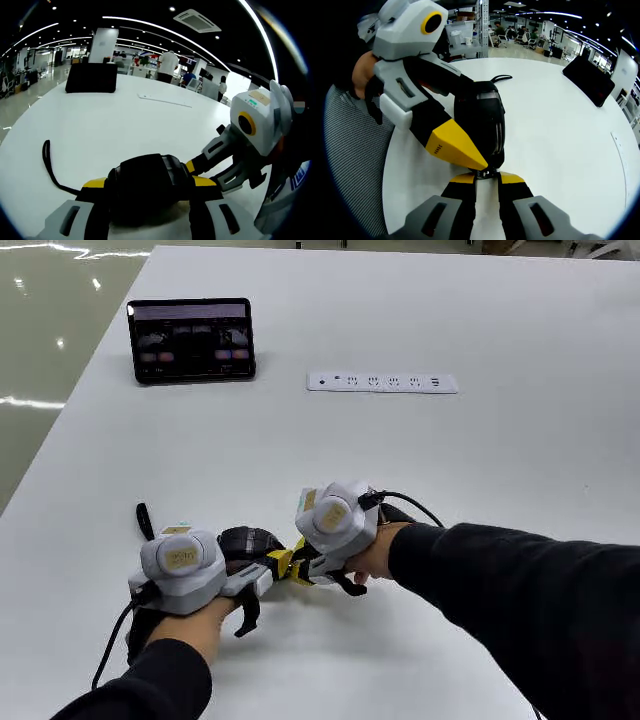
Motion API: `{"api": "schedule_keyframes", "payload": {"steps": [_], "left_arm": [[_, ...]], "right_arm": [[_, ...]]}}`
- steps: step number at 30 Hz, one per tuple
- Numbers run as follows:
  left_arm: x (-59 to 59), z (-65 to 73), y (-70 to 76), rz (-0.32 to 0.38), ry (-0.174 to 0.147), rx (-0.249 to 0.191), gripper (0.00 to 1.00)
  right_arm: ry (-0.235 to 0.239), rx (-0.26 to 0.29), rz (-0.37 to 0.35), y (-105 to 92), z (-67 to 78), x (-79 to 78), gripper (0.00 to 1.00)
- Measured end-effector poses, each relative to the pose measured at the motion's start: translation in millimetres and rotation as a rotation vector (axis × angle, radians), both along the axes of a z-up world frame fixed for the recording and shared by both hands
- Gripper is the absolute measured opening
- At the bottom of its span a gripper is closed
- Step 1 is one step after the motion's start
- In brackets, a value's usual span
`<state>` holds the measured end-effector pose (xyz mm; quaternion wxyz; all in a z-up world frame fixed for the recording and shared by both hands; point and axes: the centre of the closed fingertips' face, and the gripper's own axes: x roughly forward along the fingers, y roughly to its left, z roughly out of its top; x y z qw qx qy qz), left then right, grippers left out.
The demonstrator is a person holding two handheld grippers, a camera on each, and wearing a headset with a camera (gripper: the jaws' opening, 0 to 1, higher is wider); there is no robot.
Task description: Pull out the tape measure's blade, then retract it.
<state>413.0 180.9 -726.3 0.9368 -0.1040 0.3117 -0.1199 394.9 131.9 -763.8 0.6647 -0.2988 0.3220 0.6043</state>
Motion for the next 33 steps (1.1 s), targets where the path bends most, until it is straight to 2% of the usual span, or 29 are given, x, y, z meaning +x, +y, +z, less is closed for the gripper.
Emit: {"api": "schedule_keyframes", "payload": {"steps": [2,4,6,7,9,11,12,13,14,15,16,17,18,19,21,22,23,24,26,29,32,33], "left_arm": [[-1.0,0.9,-0.2,-0.022,0.012,0.014,0.6],[-1.4,2.1,-0.6,-0.051,-0.004,0.034,0.6],[-3.1,8.1,-2.3,-0.058,-0.005,-0.042,0.61],[-3.0,12.1,1.8,-0.064,-0.01,-0.05,0.62],[0.6,19.7,9.2,-0.07,-0.033,-0.034,0.71],[2.8,27.8,8.9,-0.097,-0.055,-0.062,0.82],[3.3,32.2,4.3,-0.143,-0.07,-0.088,0.91],[2.9,36.9,3.9,-0.159,-0.075,-0.098,1.0],[-1.2,38.7,4.2,-0.199,-0.071,-0.083,1.0],[-3.4,41.9,4.1,-0.227,-0.081,-0.07,1.0],[-4.5,45.1,6.1,-0.232,-0.086,-0.069,1.0],[-10.5,47.5,5.9,-0.255,-0.074,-0.077,1.0],[-11.5,50.4,7.4,-0.262,-0.082,-0.078,1.0],[-15.0,52.6,10.3,-0.263,-0.078,-0.072,1.0],[-16.9,55.9,14.2,-0.282,-0.105,-0.046,1.0],[-19.3,57.4,15.5,-0.29,-0.107,-0.052,1.0],[-23.2,55.7,14.9,-0.31,-0.091,-0.056,1.0],[-26.0,53.2,17.8,-0.321,-0.081,-0.028,1.0],[-29.5,53.6,20.1,-0.348,-0.088,-0.005,1.0],[-34.6,56.3,29.1,-0.359,-0.086,0.0,1.0],[-37.4,57.7,40.0,-0.363,-0.071,0.0,1.0],[-37.7,59.7,42.5,-0.365,-0.076,-0.004,1.0]], "right_arm": [[-0.022,0.011,-0.017,-0.6,0.4,4.2,0.14],[-0.025,0.01,-0.03,-2.2,1.0,5.6,0.21],[-0.022,0.01,-0.033,-3.0,2.0,4.2,0.27],[-0.024,0.009,-0.032,-3.3,3.6,3.1,0.28],[-0.034,0.012,-0.028,-4.8,9.2,1.0,0.28],[-0.029,0.02,-0.036,-6.8,13.3,0.2,0.3],[-0.021,0.032,-0.051,-8.0,17.0,0.1,0.31],[-0.021,0.044,-0.063,-8.8,20.0,0.5,0.32],[-0.016,0.053,-0.069,-11.8,24.6,-1.2,0.32],[-0.018,0.056,-0.072,-13.5,26.6,-2.2,0.33],[-0.028,0.057,-0.072,-16.2,28.1,-2.8,0.34],[-0.046,0.058,-0.071,-20.6,30.8,-3.4,0.35],[-0.049,0.063,-0.076,-23.6,32.8,-4.2,0.36],[-0.048,0.07,-0.089,-28.7,35.4,-4.3,0.37],[-0.041,0.082,-0.113,-35.6,39.1,-4.6,0.4],[-0.03,0.097,-0.13,-40.1,41.6,-4.9,0.42],[-0.03,0.104,-0.137,-43.3,43.6,-5.2,0.43],[-0.038,0.109,-0.145,-49.0,46.7,-5.1,0.45],[-0.049,0.127,-0.161,-56.0,52.4,-4.2,0.49],[-0.057,0.157,-0.198,-72.2,64.1,-3.5,0.54],[-0.073,0.178,-0.224,-89.8,74.5,-4.4,0.6],[-0.076,0.183,-0.231,-95.6,76.9,-5.0,0.62]]}}
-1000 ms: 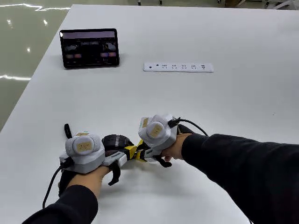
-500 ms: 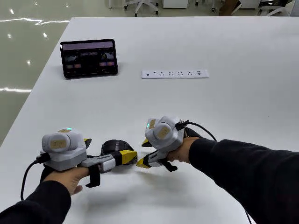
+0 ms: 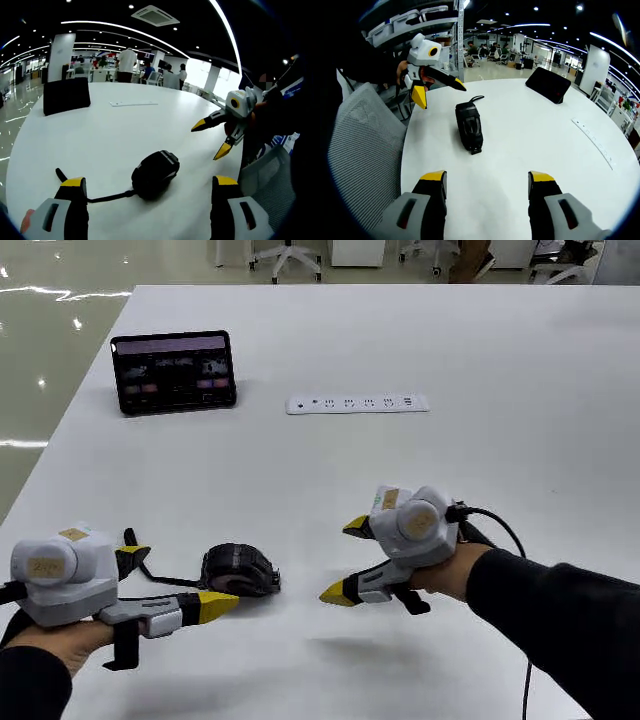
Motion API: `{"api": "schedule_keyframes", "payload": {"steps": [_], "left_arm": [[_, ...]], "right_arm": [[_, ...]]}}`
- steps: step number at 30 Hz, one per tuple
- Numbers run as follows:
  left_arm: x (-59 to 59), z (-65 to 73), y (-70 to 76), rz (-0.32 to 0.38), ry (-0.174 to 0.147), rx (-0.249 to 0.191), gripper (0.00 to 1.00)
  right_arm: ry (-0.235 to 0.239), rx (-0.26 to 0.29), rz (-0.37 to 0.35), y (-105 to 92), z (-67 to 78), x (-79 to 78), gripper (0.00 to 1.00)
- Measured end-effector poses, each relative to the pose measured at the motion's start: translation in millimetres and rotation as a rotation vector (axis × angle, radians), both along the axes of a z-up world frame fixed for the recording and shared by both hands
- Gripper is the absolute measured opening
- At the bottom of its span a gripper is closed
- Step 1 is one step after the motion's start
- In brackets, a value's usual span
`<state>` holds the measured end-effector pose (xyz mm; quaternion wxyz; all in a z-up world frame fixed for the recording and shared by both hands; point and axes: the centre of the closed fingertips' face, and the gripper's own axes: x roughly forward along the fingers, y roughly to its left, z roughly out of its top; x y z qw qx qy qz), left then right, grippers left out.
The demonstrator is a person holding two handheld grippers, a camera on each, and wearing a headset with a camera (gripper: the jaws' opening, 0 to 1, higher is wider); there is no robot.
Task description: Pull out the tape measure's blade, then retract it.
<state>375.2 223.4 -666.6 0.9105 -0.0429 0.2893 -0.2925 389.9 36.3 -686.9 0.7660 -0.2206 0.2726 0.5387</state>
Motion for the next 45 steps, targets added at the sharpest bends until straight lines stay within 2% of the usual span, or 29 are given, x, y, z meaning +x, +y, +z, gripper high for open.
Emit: {"api": "schedule_keyframes", "payload": {"steps": [4,6,9,12,16,21,23,24,26,27,31,34,36,39,45], "left_arm": [[-0.7,10.8,10.4,-0.001,-0.02,-0.01,1.0],[-1.5,12.0,15.2,-0.01,-0.029,0.017,1.0],[-4.5,13.7,19.0,-0.022,-0.034,0.033,1.0],[-8.0,8.6,23.4,-0.031,-0.004,0.037,1.0],[-11.7,6.7,31.5,-0.026,0.004,0.056,1.0],[-18.2,11.7,39.9,0.002,-0.003,0.036,1.0],[-21.7,12.5,44.5,0.012,-0.021,0.057,1.0],[-25.3,11.9,45.6,0.01,-0.016,0.051,1.0],[-27.7,11.8,50.6,0.024,-0.026,0.057,1.0],[-28.6,9.7,52.8,0.028,-0.021,0.063,1.0],[-35.4,3.6,55.0,0.033,-0.005,0.058,1.0],[-37.8,4.8,55.4,0.029,-0.01,0.064,1.0],[-38.6,8.6,56.3,0.027,-0.024,0.073,1.0],[-39.4,12.8,57.4,0.024,-0.036,0.07,1.0],[-41.3,14.0,64.9,0.031,-0.044,0.067,1.0]], "right_arm": [[0.0,0.033,-0.057,-30.9,7.4,-1.5,0.69],[0.003,0.048,-0.09,-47.5,10.0,-3.3,0.73],[-0.004,0.041,-0.115,-69.4,11.3,-6.9,0.77],[-0.017,0.031,-0.142,-88.5,14.1,-9.2,0.79],[-0.015,0.035,-0.18,-110.9,20.0,-14.9,0.84],[-0.019,0.026,-0.22,-137.7,21.3,-22.7,0.85],[-0.012,0.02,-0.242,-149.8,19.9,-26.9,0.85],[-0.009,0.017,-0.252,-155.9,19.2,-29.6,0.86],[0.008,0.034,-0.279,-163.7,20.1,-33.8,0.87],[0.02,0.042,-0.292,-166.5,19.9,-35.4,0.9],[0.013,0.037,-0.32,-180.2,17.0,-39.7,0.92],[0.015,0.019,-0.326,-188.0,12.2,-47.4,0.96],[-0.006,-0.004,-0.324,-197.0,8.4,-49.0,0.99],[-0.002,0.0,-0.334,-204.8,8.3,-51.3,1.0],[-0.001,-0.003,-0.347,-208.6,7.1,-52.6,1.0]]}}
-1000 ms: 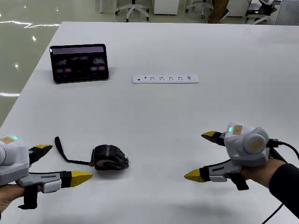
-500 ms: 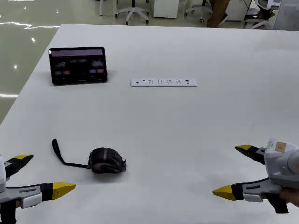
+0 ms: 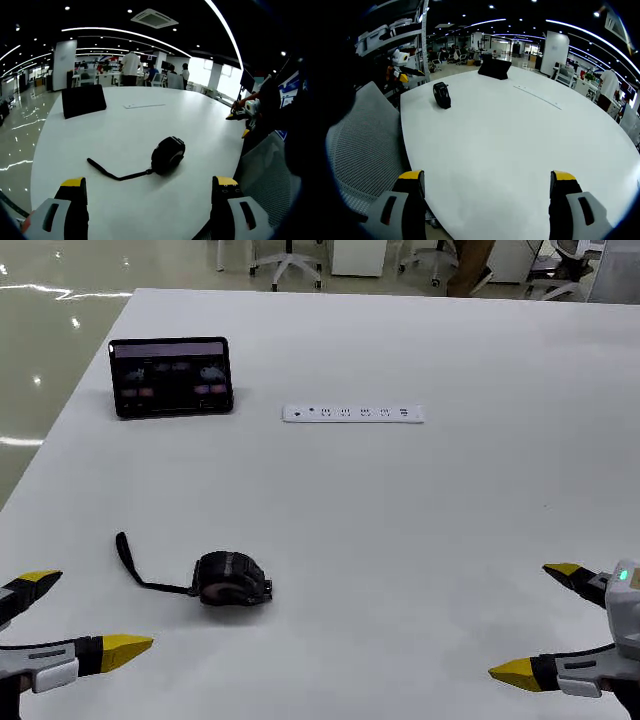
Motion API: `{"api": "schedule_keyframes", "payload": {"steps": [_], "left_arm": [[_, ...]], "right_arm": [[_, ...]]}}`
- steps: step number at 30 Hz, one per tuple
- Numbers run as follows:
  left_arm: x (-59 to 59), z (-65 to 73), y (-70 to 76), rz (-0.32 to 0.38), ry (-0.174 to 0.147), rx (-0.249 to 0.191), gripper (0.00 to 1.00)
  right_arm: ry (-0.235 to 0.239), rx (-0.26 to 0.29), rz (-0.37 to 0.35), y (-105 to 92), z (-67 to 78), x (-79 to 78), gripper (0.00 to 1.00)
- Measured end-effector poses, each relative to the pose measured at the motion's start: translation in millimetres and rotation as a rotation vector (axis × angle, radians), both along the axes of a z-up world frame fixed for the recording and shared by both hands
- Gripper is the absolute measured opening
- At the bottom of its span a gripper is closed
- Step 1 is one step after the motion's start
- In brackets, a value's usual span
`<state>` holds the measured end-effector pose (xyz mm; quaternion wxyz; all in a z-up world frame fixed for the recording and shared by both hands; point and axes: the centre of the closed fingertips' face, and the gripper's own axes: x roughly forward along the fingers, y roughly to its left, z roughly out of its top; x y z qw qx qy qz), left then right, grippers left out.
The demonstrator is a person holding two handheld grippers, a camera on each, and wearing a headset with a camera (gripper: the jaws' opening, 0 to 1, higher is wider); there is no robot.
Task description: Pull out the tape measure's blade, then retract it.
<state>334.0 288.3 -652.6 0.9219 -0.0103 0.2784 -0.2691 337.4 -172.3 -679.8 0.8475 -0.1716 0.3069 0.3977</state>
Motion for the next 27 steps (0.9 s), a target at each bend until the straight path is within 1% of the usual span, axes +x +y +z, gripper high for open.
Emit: {"api": "schedule_keyframes", "payload": {"steps": [3,5,7,8,10,12,13,14,15,16,18,19,21,23,27], "left_arm": [[-0.8,-0.2,1.4,-0.001,0.002,0.006,1.0],[-1.4,0.5,1.2,-0.002,0.006,0.002,1.0],[-1.2,1.4,0.4,-0.002,0.002,0.002,1.0],[-1.5,1.1,-0.5,-0.006,0.006,0.0,1.0],[-0.5,1.1,-2.3,-0.009,0.004,-0.005,1.0],[0.6,-0.9,-4.1,-0.01,0.01,-0.009,1.0],[0.6,-0.8,-6.0,-0.014,0.007,-0.014,1.0],[1.4,-1.3,-7.4,-0.016,0.009,-0.016,1.0],[0.2,-2.1,-9.5,-0.023,0.023,-0.026,1.0],[-0.3,-2.0,-11.8,-0.036,0.028,-0.03,0.98],[3.6,-2.2,-12.0,-0.031,0.013,-0.014,0.99],[1.8,-2.1,-13.8,-0.039,0.021,-0.021,1.0],[3.0,-2.2,-13.0,-0.033,0.02,-0.014,1.0],[3.3,-1.8,-13.1,-0.032,0.019,-0.016,1.0],[2.5,-3.2,-12.2,-0.034,0.023,-0.009,1.0]], "right_arm": [[0.003,0.0,-0.008,-1.4,-1.4,-0.4,1.0],[0.007,-0.001,-0.009,0.0,-1.4,-2.5,1.0],[0.007,-0.006,-0.009,0.7,-1.0,-3.6,1.0],[0.009,-0.005,-0.011,0.6,-0.5,-3.6,1.0],[0.008,-0.002,-0.016,0.5,0.1,-3.2,1.0],[0.008,0.001,-0.02,-0.6,0.1,-3.1,1.0],[0.009,0.001,-0.022,-1.3,-0.1,-3.5,1.0],[0.01,0.0,-0.024,-2.0,-0.4,-4.1,1.0],[0.011,0.0,-0.024,-2.5,-0.7,-4.9,1.0],[0.012,0.0,-0.024,-3.3,-1.0,-5.7,1.0],[0.017,0.0,-0.027,-6.4,-2.3,-7.0,1.0],[0.018,-0.001,-0.028,-7.3,-2.9,-7.7,1.0],[0.022,0.0,-0.032,-9.5,-3.8,-8.8,1.0],[0.025,0.0,-0.037,-10.7,-3.8,-9.4,1.0],[0.026,0.002,-0.037,-10.2,-3.6,-10.0,1.0]]}}
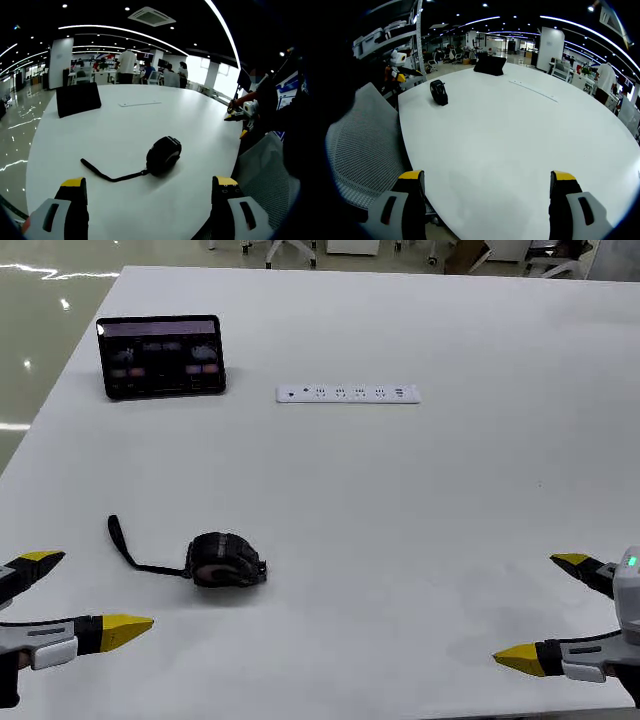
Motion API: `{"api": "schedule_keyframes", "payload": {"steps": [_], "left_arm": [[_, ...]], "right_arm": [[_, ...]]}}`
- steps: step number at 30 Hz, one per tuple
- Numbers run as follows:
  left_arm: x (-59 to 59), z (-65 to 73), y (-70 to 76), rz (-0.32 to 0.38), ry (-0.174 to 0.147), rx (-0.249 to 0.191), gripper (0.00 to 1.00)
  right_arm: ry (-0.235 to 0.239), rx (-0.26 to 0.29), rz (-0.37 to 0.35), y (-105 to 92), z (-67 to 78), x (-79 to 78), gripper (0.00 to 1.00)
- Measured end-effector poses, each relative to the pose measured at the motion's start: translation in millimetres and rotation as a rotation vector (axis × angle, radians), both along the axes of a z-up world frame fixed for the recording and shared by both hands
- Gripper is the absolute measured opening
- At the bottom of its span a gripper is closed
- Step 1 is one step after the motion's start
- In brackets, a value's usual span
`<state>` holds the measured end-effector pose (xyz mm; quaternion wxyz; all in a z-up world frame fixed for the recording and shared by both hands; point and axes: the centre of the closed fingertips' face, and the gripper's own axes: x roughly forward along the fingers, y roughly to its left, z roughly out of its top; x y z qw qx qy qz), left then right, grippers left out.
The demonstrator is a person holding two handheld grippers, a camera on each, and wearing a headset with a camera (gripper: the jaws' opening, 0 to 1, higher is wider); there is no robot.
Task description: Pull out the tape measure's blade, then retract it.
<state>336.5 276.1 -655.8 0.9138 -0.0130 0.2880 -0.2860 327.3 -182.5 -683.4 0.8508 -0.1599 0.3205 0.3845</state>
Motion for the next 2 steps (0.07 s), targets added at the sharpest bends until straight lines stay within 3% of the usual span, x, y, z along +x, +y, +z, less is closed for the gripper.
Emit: {"api": "schedule_keyframes", "payload": {"steps": [2], "left_arm": [[-0.1,0.4,1.3,0.001,-0.002,0.004,1.0]], "right_arm": [[0.0,0.003,0.001,0.5,0.1,0.7,1.0]]}}
